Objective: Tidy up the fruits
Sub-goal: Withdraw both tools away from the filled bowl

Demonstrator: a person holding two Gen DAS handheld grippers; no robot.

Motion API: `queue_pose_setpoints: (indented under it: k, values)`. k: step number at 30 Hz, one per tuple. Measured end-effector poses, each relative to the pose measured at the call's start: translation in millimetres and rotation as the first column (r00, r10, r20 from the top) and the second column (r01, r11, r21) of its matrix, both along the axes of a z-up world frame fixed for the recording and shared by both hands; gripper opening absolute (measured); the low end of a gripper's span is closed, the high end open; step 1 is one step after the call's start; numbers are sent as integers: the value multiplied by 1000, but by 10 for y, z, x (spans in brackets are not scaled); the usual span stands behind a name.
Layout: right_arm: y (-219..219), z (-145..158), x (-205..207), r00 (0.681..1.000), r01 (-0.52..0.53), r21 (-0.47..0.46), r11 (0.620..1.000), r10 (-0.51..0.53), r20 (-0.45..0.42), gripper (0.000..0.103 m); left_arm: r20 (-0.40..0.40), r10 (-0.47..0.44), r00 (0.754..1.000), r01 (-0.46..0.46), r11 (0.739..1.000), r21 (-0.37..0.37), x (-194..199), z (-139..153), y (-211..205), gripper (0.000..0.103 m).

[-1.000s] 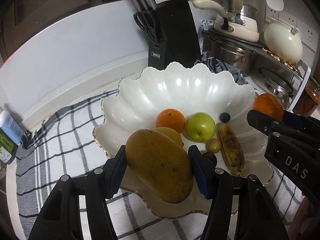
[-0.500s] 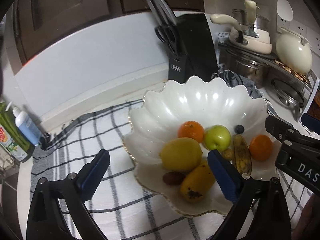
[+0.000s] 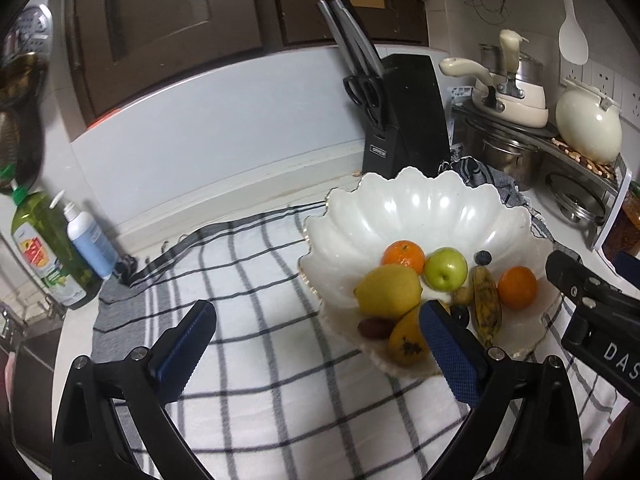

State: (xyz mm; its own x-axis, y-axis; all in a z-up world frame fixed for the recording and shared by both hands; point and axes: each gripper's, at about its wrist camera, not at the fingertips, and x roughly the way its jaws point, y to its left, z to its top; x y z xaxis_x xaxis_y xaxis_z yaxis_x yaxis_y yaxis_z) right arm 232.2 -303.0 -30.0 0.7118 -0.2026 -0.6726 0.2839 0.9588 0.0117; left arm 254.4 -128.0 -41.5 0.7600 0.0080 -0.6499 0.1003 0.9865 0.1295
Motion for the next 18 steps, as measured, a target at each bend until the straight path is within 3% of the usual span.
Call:
queue_pose_setpoints:
  k: [18]
  values:
    - [438,202,-866,999,-2,-22,1000,3,35,94,30,33,999,-30,997,-71,-861,179,541,103]
